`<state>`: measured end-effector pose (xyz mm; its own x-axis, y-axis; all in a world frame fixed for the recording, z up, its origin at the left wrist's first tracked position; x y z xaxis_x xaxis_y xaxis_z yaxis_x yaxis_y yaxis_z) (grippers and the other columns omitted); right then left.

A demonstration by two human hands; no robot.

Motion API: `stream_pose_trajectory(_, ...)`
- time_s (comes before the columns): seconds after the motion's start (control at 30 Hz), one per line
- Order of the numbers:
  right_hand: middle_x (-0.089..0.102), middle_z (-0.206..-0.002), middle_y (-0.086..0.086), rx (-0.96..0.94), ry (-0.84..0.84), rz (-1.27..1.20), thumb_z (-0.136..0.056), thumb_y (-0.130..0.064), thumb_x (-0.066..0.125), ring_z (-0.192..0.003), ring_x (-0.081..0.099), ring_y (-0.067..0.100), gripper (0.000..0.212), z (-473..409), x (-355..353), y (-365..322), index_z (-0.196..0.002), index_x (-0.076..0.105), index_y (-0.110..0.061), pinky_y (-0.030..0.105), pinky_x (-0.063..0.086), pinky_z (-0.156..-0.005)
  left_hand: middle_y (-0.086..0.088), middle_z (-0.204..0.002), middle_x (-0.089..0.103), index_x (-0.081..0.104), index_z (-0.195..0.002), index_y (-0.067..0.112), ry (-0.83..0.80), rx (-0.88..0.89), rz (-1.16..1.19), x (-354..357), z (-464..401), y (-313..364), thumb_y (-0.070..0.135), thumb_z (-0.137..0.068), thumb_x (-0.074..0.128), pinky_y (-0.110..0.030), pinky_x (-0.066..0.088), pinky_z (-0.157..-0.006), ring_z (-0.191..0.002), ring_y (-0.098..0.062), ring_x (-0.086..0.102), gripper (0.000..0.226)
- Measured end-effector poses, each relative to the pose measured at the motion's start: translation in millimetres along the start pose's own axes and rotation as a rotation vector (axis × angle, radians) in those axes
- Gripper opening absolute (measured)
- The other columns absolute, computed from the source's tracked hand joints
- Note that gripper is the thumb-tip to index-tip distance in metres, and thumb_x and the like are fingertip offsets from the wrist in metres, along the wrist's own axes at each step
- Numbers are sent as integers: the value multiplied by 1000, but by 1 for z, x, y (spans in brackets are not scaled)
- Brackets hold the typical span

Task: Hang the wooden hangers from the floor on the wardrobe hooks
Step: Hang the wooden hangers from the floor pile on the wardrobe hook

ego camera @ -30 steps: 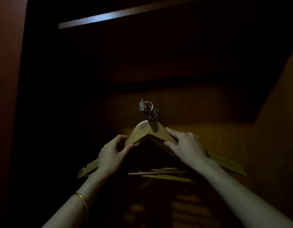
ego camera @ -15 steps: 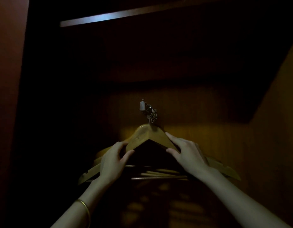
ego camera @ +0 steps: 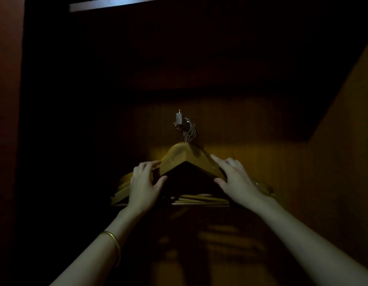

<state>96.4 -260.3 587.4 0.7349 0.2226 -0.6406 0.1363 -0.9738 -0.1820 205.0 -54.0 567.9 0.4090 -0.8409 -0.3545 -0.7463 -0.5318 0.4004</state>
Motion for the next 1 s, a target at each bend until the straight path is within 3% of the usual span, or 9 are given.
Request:
stream_pose_trajectory(0.17, 44, -126, -1, -20, 36, 44, -90, -26, 55, -117, 36, 15, 65, 3, -6, -10, -145, 22, -29, 31, 37, -99, -1, -123, 50, 54, -119, 18, 69, 117, -21, -7, 12, 11, 25, -83, 62, -37, 38, -102, -117, -14, 40, 38)
stream_pose_trajectory(0.27, 42, -132, -1, -24, 71, 104, -91, -30, 53, -124, 33, 16, 61, 10, -7, -14, -144, 25, -28, 34, 34, -104, 1, -123, 50, 54, -119, 21, 23, 192, -14, -2, 23, 20, 28, -84, 60, -36, 38, -103, -119, -12, 40, 36)
stream_pose_trajectory(0.47, 40, -138, -2, -2, 70, 179, -92, -35, 48, -132, 27, 15, 53, 39, -11, -19, -142, 32, -26, 35, 27, -109, 9, -118, 55, 54, -118, 23, -97, 313, 121, 11, 50, 40, 30, -86, 58, -21, 35, -98, -112, 2, 40, 33)
stream_pose_trajectory(0.67, 42, -138, -1, 134, 64, 196, -92, -33, 51, -132, 29, 15, 49, 116, -7, -5, -138, 38, -25, 37, 28, -111, 3, -112, 62, 58, -111, 18, -315, 396, 280, 45, 107, 53, 25, -88, 57, -23, 43, -91, -106, -8, 54, 24)
stream_pose_trajectory(1.0, 46, -137, -1, 644, -174, 236, -93, -33, 49, -130, 32, 15, 46, 357, 3, 50, -137, 40, -22, 31, 26, -108, 2, -111, 60, 58, -111, 17, -850, 353, 564, 127, 291, 84, 21, -89, 55, -30, 44, -94, -107, -10, 53, 22)
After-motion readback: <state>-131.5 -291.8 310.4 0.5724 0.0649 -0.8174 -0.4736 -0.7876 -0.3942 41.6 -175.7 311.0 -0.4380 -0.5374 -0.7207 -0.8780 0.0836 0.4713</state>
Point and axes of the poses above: each hand's wrist, its own z-axis away from the middle knuckle, its own x-axis out of the palm, y = z × x, the point moved 2 cm from there along -z, towards the middle knuckle
